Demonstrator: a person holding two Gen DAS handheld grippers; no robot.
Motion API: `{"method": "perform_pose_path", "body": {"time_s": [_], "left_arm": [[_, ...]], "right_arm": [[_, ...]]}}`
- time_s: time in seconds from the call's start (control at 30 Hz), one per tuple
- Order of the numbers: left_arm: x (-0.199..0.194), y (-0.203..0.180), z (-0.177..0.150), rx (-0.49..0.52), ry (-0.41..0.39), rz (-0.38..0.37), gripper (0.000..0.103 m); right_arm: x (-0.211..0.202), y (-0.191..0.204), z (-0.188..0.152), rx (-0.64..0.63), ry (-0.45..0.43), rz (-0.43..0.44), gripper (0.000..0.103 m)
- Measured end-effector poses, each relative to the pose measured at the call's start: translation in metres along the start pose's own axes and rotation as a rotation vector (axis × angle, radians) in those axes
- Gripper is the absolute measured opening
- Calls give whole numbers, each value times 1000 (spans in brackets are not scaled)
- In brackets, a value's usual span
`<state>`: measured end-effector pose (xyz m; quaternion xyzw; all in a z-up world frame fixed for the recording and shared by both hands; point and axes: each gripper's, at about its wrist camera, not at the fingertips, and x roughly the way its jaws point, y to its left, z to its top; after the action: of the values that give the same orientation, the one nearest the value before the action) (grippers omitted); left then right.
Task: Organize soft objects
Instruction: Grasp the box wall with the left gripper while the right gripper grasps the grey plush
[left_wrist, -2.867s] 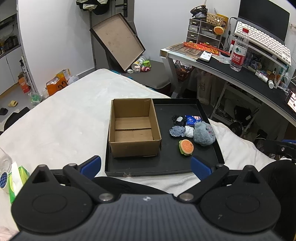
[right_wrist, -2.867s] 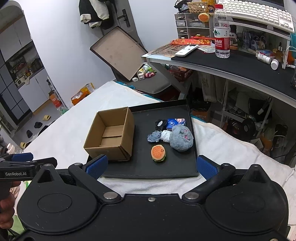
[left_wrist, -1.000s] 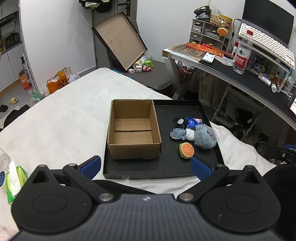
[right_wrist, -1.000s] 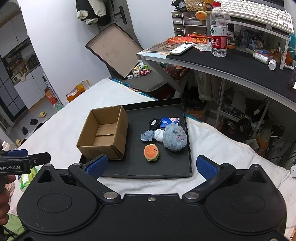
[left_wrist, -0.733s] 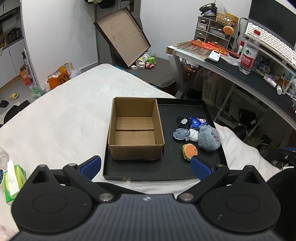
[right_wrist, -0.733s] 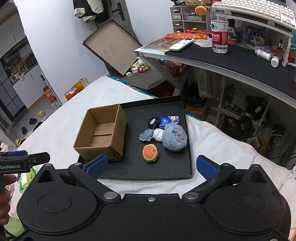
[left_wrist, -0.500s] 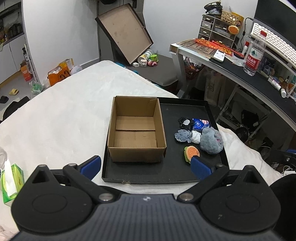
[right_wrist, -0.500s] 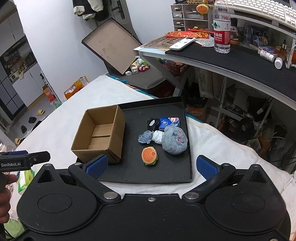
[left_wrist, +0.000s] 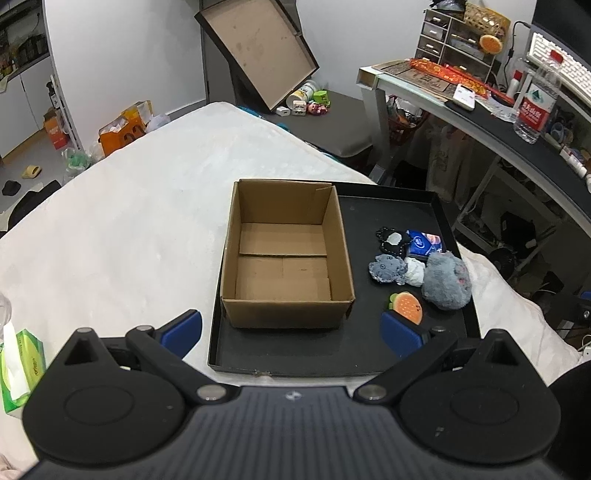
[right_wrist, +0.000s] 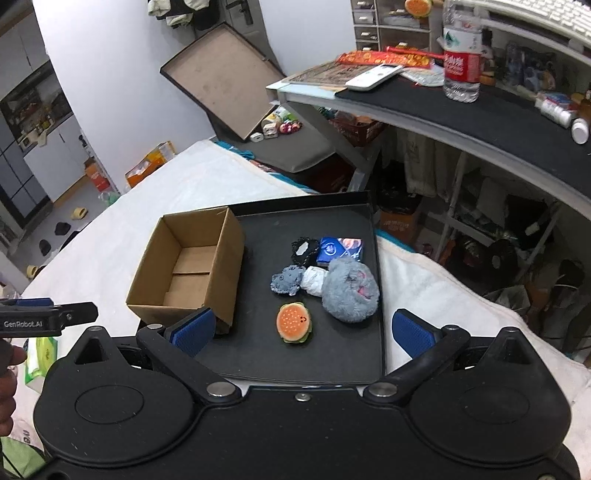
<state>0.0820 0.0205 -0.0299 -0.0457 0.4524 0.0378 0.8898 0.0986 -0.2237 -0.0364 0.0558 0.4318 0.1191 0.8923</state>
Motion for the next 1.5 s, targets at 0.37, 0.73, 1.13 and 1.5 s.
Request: {"method": "perform_pose_path", "body": {"time_s": [0.37, 0.73, 1.13, 1.5], "left_arm": [[36, 15, 9, -28, 29, 28, 102], [73, 37, 16, -84, 70, 55, 100], [116, 42, 20, -85, 108, 55, 95], [152, 52, 22, -114, 146, 66, 79]], "right_arm": [[46, -5, 8, 6, 75, -11, 103], [87, -8, 19, -2, 127, -10, 103], [132, -23, 23, 44, 176, -58, 103], [180, -33, 27, 38, 238, -101, 103]]}}
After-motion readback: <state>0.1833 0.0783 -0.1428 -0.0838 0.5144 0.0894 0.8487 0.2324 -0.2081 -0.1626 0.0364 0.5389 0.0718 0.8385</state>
